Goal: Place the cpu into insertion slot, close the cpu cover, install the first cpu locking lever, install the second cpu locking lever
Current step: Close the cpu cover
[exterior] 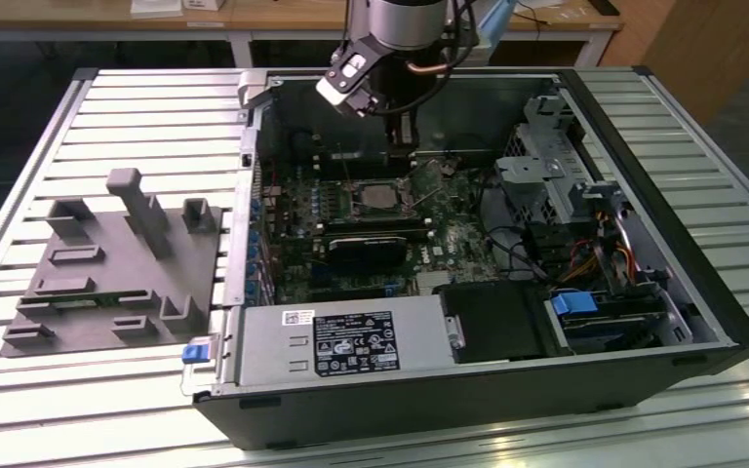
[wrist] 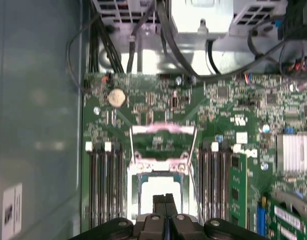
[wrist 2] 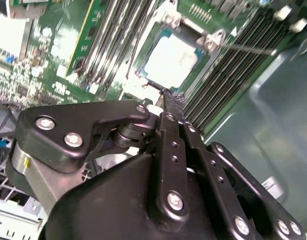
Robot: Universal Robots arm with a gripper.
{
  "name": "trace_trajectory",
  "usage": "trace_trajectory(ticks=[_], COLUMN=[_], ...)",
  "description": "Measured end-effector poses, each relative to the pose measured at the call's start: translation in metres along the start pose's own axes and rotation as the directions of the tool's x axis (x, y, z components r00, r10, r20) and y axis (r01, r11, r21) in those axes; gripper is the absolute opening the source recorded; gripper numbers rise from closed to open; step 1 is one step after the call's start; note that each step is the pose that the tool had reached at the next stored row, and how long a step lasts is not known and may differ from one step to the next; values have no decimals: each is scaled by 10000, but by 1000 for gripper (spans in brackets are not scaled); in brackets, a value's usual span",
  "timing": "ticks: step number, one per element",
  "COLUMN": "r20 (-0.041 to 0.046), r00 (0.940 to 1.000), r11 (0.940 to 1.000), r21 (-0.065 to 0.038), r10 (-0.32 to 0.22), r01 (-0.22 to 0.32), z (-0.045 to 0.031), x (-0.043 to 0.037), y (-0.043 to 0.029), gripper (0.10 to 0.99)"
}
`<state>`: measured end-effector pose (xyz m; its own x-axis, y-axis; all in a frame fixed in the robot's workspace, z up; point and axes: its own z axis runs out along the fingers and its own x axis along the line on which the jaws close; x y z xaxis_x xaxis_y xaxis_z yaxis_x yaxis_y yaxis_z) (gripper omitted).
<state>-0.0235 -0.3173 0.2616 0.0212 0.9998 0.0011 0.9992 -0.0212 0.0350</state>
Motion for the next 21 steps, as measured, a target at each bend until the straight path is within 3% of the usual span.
trace_trajectory(ticks=[20,21], r20=[2,3], r00=[10000,10000], r11=[9999,9999], r21=[112,126], r10=[0,0], r01=[0,0], z=[20,22], x=[12,13], y=[570,631], gripper=[102,102])
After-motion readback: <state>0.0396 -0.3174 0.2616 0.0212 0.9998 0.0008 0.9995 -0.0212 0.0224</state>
